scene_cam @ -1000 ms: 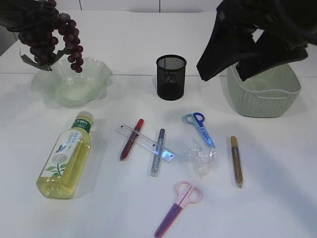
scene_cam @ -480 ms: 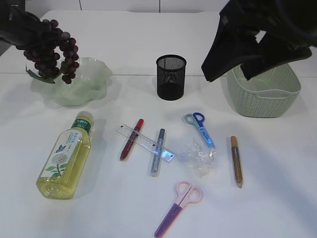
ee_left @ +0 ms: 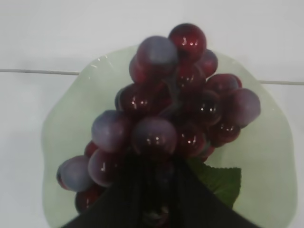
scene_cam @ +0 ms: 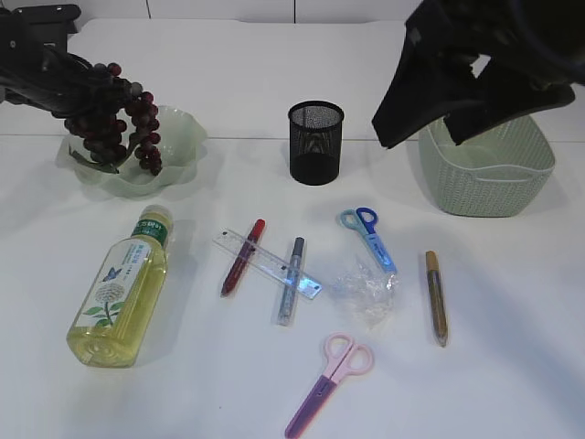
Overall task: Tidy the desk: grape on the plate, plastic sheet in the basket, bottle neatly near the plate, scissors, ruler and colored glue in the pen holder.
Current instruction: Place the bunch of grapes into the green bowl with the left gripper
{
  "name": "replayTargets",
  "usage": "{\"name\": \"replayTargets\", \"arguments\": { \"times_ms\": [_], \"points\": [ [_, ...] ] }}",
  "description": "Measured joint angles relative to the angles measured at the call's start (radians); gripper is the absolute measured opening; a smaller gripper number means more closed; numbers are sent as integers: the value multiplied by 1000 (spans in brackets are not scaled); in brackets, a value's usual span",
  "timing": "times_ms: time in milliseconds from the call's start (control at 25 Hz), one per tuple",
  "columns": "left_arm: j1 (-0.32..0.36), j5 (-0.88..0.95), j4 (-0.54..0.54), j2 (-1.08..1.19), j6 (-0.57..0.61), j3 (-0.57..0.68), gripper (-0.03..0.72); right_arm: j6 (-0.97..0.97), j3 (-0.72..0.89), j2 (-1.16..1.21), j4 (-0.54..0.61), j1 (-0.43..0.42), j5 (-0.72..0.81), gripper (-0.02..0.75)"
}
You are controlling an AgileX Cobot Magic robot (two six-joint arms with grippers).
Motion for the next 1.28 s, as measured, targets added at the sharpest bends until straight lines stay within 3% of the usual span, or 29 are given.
{"name": "replayTargets", "arguments": {
  "times_ms": [200,440,640,880,1280],
  "points": [
    [0,-18,-31,2,0,0,130,0,0,0,0,0,-2,587],
    [0,-31,-92,2,0,0,351,0,0,0,0,0,-4,586],
    [0,-45,-98,2,0,-2,435,0,0,0,0,0,-6,586],
    [0,-48,-98,2,0,-2,470,0,0,0,0,0,-6,586],
    [0,117,-80,-153,-1,-4,471,0,0,0,-10,0,-7,585]
  ]
}}
